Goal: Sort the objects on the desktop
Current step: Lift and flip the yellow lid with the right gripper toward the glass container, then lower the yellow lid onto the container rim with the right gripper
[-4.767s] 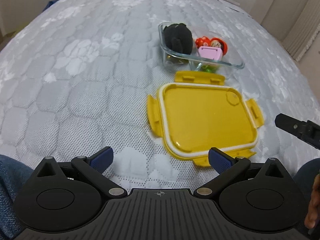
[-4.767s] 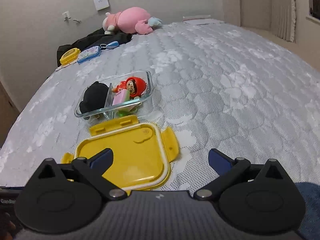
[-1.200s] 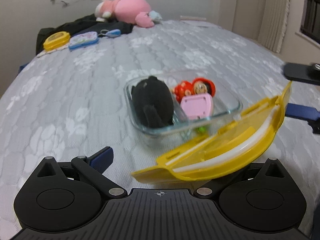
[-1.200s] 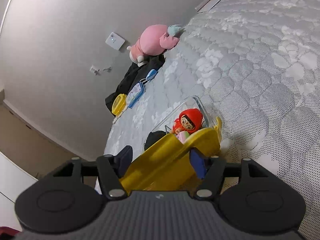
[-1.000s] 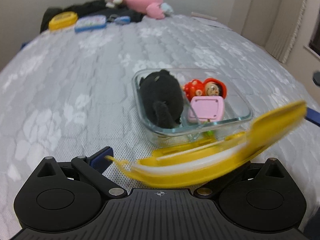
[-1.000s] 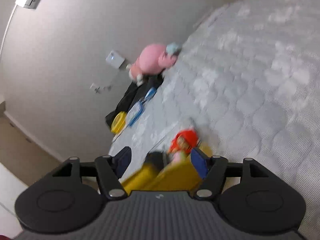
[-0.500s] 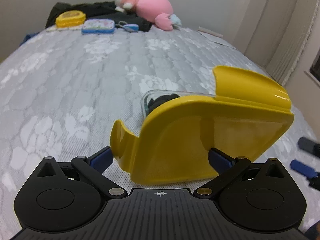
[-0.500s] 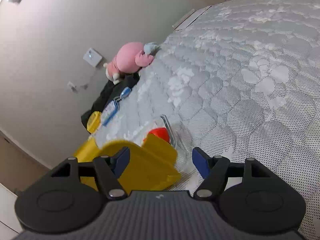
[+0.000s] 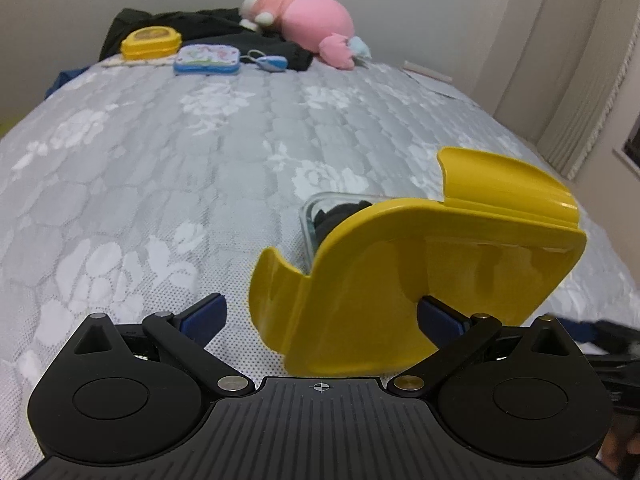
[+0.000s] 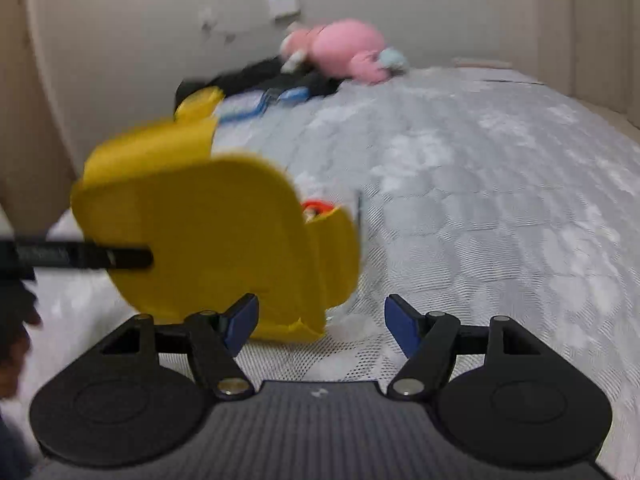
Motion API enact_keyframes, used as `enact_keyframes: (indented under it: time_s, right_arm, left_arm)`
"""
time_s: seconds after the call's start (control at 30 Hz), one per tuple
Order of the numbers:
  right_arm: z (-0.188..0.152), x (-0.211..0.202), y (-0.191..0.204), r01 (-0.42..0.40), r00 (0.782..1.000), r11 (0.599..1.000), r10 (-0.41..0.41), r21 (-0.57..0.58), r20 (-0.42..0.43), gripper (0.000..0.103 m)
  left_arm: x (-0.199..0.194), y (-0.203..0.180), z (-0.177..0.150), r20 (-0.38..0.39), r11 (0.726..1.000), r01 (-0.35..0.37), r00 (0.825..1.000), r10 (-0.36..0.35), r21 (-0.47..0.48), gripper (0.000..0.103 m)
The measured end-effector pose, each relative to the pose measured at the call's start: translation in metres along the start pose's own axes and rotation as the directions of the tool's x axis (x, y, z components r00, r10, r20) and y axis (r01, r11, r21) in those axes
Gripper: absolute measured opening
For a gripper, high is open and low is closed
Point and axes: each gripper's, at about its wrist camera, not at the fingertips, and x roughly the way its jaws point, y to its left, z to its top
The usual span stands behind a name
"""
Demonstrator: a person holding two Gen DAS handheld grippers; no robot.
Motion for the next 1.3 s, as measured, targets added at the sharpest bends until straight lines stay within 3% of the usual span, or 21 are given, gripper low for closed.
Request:
enact_keyframes:
  time_s: [0.1, 0.2, 0.27, 0.33, 0.43, 0.6, 0.7, 0.73, 0.77, 0.8, 0.9, 0.93, 0.97, 1.07, 1.17, 1.23, 1.3]
  right_arm:
    - [0.004, 0.017, -0.012, -0.036, 0.999, 0.996, 0.038, 0.079, -0.027, 0.073]
    - [0.003, 0.024, -0.027, -0.120, 0.991, 0.970, 0.130, 0.209, -0.032, 0.072]
    - [0.001, 0.024, -0.031, -0.151, 0.986, 0.956, 0.164, 0.252, -0.028, 0.066]
    - [0.002, 0.021, -0.033, -0.187, 0.980, 0.943, 0.200, 0.276, -0.019, 0.042]
    - [0.002, 0.017, -0.035, -0.207, 0.976, 0.925, 0.216, 0.319, 0.005, 0.037]
    - [0.001, 0.019, -0.041, -0.205, 0.976, 0.916, 0.218, 0.344, 0.002, 0.037]
    - [-0.001, 0.018, -0.044, -0.204, 0.976, 0.906, 0.219, 0.371, 0.001, 0.038]
    - [-0.002, 0.017, -0.045, -0.201, 0.976, 0.902, 0.217, 0.383, 0.002, 0.038]
    - [-0.002, 0.016, -0.046, -0.197, 0.977, 0.899, 0.213, 0.392, 0.003, 0.040]
    - [-0.003, 0.014, -0.047, -0.196, 0.977, 0.895, 0.211, 0.400, 0.006, 0.044]
    - [-0.004, 0.008, -0.049, -0.203, 0.977, 0.882, 0.211, 0.426, 0.027, 0.047]
    - [-0.005, 0.006, -0.049, -0.199, 0.978, 0.880, 0.207, 0.432, 0.031, 0.047]
    - [-0.005, 0.005, -0.050, -0.192, 0.979, 0.879, 0.199, 0.437, 0.030, 0.047]
    - [-0.006, 0.004, -0.050, -0.176, 0.982, 0.876, 0.185, 0.449, 0.025, 0.047]
    - [-0.006, -0.001, -0.047, -0.167, 0.985, 0.882, 0.167, 0.442, 0.040, 0.047]
    - [-0.007, 0.000, -0.045, -0.155, 0.987, 0.887, 0.157, 0.435, 0.033, 0.048]
    - [-0.008, 0.004, -0.044, -0.155, 0.986, 0.879, 0.167, 0.452, 0.013, 0.061]
  left_arm:
    - [0.001, 0.005, 0.003, 0.012, 1.000, -0.007, 1.000, 0.007, -0.022, 0.103]
    - [0.007, 0.010, 0.004, -0.001, 0.999, -0.022, 1.000, 0.022, -0.040, 0.103]
    - [0.011, 0.013, 0.005, -0.015, 0.998, -0.037, 0.999, 0.036, -0.054, 0.103]
    - [0.011, 0.015, 0.005, -0.020, 0.997, -0.037, 0.999, 0.035, -0.066, 0.103]
    - [0.006, 0.014, 0.005, -0.022, 0.998, -0.030, 0.999, 0.028, -0.062, 0.103]
    - [-0.005, 0.014, 0.001, -0.056, 0.998, -0.018, 0.998, 0.015, -0.058, 0.103]
    - [-0.017, 0.030, -0.005, -0.094, 0.985, 0.040, 0.994, -0.056, -0.169, 0.103]
    - [-0.020, 0.039, -0.008, -0.103, 0.969, 0.066, 0.990, -0.093, -0.236, 0.103]
    - [-0.024, 0.053, -0.013, -0.105, 0.937, 0.100, 0.984, -0.143, -0.335, 0.103]
    - [-0.025, 0.068, -0.018, -0.104, 0.889, 0.134, 0.975, -0.199, -0.439, 0.103]
    - [-0.012, 0.103, -0.041, -0.116, 0.696, 0.197, 0.919, -0.376, -0.691, 0.103]
    - [-0.008, 0.108, -0.046, -0.127, 0.663, 0.188, 0.910, -0.396, -0.724, 0.103]
    - [-0.005, 0.109, -0.049, -0.139, 0.650, 0.177, 0.904, -0.404, -0.739, 0.103]
    - [-0.003, 0.097, -0.044, -0.133, 0.690, 0.216, 0.900, -0.415, -0.691, 0.103]
    - [0.000, 0.092, -0.042, -0.065, 0.656, 0.295, 0.882, -0.466, -0.695, 0.103]
    - [0.009, 0.092, -0.044, -0.058, 0.628, 0.306, 0.870, -0.490, -0.715, 0.103]
    - [0.018, 0.093, -0.046, -0.084, 0.625, 0.280, 0.869, -0.487, -0.729, 0.103]
